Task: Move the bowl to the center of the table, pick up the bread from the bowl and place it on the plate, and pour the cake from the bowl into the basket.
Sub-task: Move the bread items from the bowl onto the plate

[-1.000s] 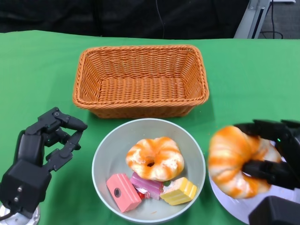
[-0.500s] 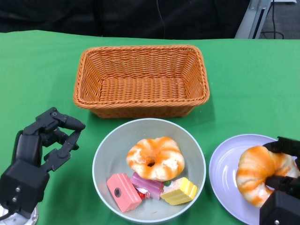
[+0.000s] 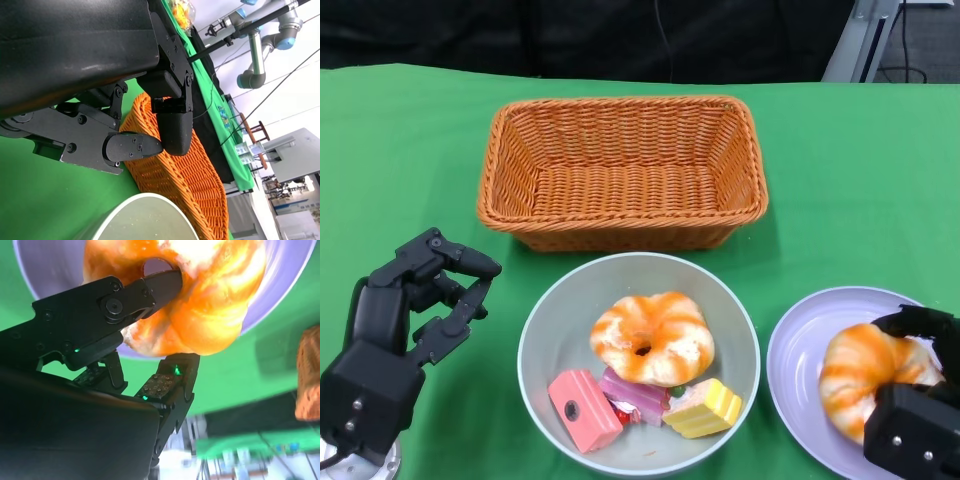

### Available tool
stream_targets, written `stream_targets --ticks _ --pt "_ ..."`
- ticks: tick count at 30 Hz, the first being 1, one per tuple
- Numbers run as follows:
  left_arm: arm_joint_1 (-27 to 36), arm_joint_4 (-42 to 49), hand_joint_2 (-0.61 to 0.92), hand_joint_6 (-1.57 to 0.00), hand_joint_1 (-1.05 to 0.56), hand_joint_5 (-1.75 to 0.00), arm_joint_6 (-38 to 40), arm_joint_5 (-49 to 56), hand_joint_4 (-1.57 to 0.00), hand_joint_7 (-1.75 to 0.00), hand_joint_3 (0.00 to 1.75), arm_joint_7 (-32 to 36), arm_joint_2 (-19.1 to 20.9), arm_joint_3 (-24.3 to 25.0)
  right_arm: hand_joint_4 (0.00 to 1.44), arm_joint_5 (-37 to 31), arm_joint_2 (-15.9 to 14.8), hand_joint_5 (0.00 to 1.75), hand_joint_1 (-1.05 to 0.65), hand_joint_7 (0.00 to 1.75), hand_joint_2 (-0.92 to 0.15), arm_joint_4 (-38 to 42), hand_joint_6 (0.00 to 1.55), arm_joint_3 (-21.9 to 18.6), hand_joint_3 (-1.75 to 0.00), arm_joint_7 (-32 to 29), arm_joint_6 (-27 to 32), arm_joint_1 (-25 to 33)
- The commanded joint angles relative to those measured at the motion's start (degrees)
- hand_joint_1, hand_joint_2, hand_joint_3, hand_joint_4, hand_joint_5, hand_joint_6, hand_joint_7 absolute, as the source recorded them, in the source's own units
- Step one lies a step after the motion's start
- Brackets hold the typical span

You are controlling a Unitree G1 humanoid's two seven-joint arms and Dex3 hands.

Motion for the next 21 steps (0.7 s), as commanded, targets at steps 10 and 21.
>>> stream_targets --ticks 10,21 --pt "-0.5 0.7 0.90 -0.72 -0.18 -1.45 -1.3 -0.8 -0.73 -1.16 0.39 -0.2 1.0 0.4 0.54 -2.9 -3.6 0.00 -0.44 0.00 -0.92 -12.4 0.46 2.2 -0.01 11.3 10.7 3.3" --pt "-0.4 0.4 0.89 -0.73 -0.16 -1.46 -0.8 -1.0 -0.73 -1.17 0.38 -0.6 1.0 0.3 0.50 -1.1 -3.8 0.00 -0.47 0.00 -0.92 -17.2 0.40 1.2 -0.03 14.2 12.3 4.5"
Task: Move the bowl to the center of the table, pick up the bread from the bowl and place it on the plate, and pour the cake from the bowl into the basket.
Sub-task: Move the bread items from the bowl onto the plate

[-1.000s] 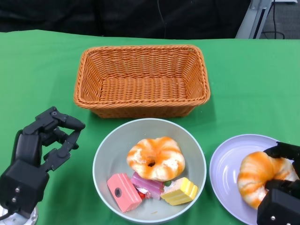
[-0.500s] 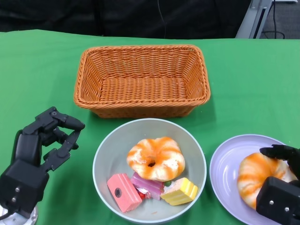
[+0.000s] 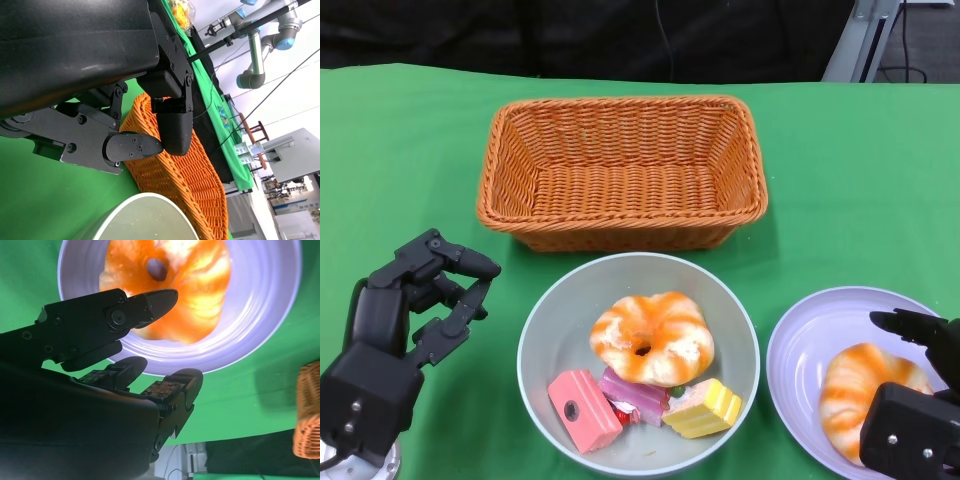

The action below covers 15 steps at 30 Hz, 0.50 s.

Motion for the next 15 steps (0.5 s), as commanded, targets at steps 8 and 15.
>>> stream_targets --ticks 8,15 --pt "-0.1 -0.7 0.90 -0.73 -0.16 -1.46 0.2 -0.6 -0.73 -1.17 0.39 -0.4 0.9 0.1 0.60 0.8 -1.0 0.05 -0.43 0.03 -0.92 -0.5 0.47 -1.1 -0.11 -2.5 -0.4 0.6" --pt "-0.1 -0.6 0.90 -0.72 -0.16 -1.46 0.1 -0.2 -0.72 -1.18 0.38 0.0 0.8 0.0 0.76 2.8 -1.7 0.10 -0.37 0.06 -0.92 -0.6 0.59 -2.1 -0.20 -1.3 -0.5 0.0"
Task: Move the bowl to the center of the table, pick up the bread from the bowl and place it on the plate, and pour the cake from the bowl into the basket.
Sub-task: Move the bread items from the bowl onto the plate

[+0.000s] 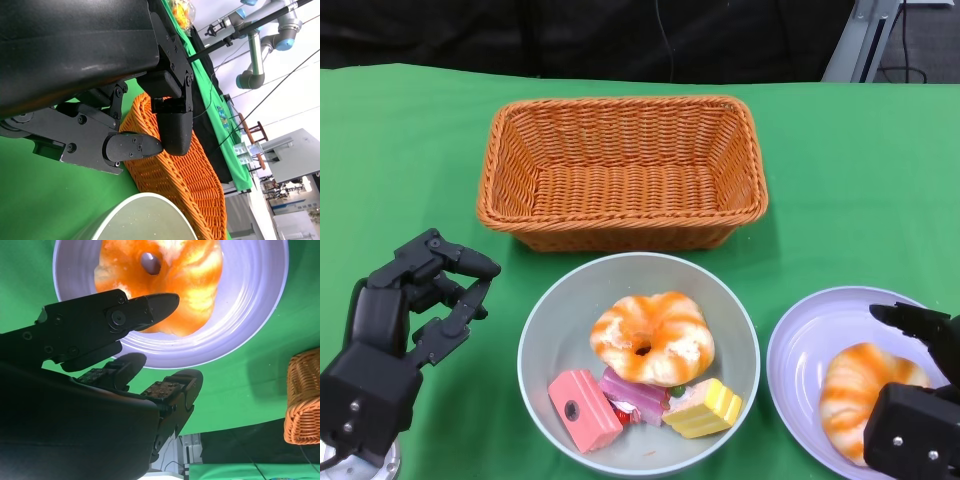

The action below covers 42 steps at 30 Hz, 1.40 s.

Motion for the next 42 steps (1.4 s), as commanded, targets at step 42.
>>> stream_targets --ticks 42 --pt "0.7 -2.4 0.92 -0.71 -0.16 -1.45 0.5 2.1 -0.72 -1.19 0.35 2.1 -0.6 -1.1 0.48 -18.2 9.6 0.00 -0.75 0.00 -0.92 -18.8 0.45 27.4 -0.06 17.1 6.1 -15.2"
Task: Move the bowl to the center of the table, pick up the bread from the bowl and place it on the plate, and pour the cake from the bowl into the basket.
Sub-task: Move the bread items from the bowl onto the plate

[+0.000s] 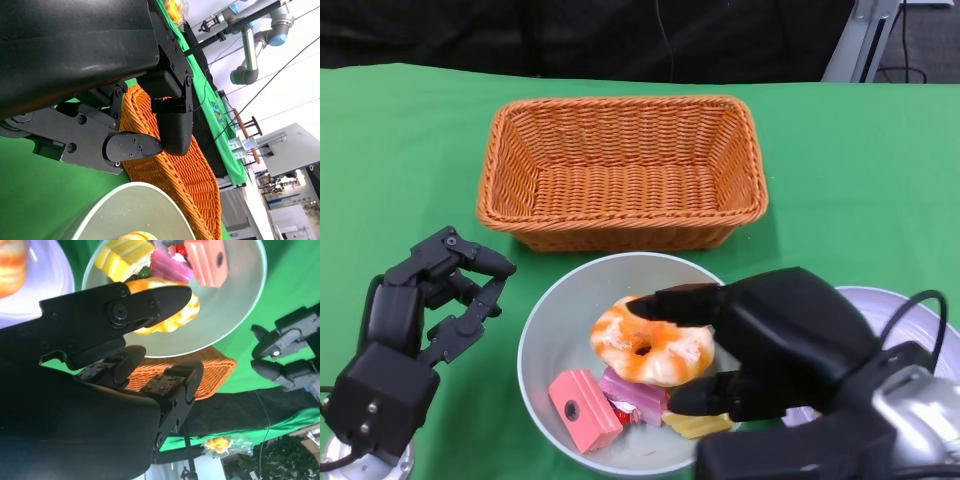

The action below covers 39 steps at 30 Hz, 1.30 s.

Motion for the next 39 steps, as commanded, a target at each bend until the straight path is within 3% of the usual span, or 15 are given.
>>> stream_targets --ticks 1,7,14,20,26,39 --pt "0.7 -1.1 0.92 -0.71 -0.16 -1.44 0.5 0.4 -0.72 -1.19 0.35 0.9 0.3 0.1 0.47 -9.1 0.9 0.00 -0.77 0.00 -0.92 4.2 0.45 4.1 -0.06 -0.9 -0.8 -1.2" --pt "1.0 -1.5 0.92 -0.72 -0.16 -1.43 -0.1 0.7 -0.73 -1.18 0.34 1.5 0.1 0.2 0.33 -24.4 4.6 0.00 -0.84 0.00 -0.92 12.2 0.36 10.3 -0.07 -0.8 -0.6 -1.6" --pt "1.3 -1.7 0.92 -0.73 -0.16 -1.44 -0.7 0.9 -0.73 -1.17 0.35 2.1 -0.1 0.1 0.24 -32.3 7.6 0.00 -0.89 0.00 -0.92 21.8 0.33 12.6 -0.04 -3.1 -0.8 -2.2" --pt "1.8 -2.6 0.92 -0.73 -0.17 -1.46 -0.5 1.4 -0.73 -1.17 0.36 2.5 -0.3 0.1 0.22 -34.7 9.8 0.00 -0.88 0.00 -0.92 27.7 0.31 12.6 -0.02 -10.8 0.1 -2.0" --pt "1.9 -2.9 0.92 -0.73 -0.15 -1.47 -0.3 1.3 -0.72 -1.17 0.37 2.1 -0.2 0.1 0.28 -33.3 10.1 0.03 -0.81 0.01 -0.92 28.4 0.34 11.4 -0.05 -16.3 -0.1 -1.9" --pt "0.9 -1.0 0.92 -0.73 -0.18 -1.42 -0.8 1.0 -0.75 -1.18 0.34 1.5 0.3 0.1 0.35 -31.1 11.3 0.06 -0.81 0.03 -0.92 23.9 0.37 10.2 -0.13 -13.6 -0.3 -2.6"
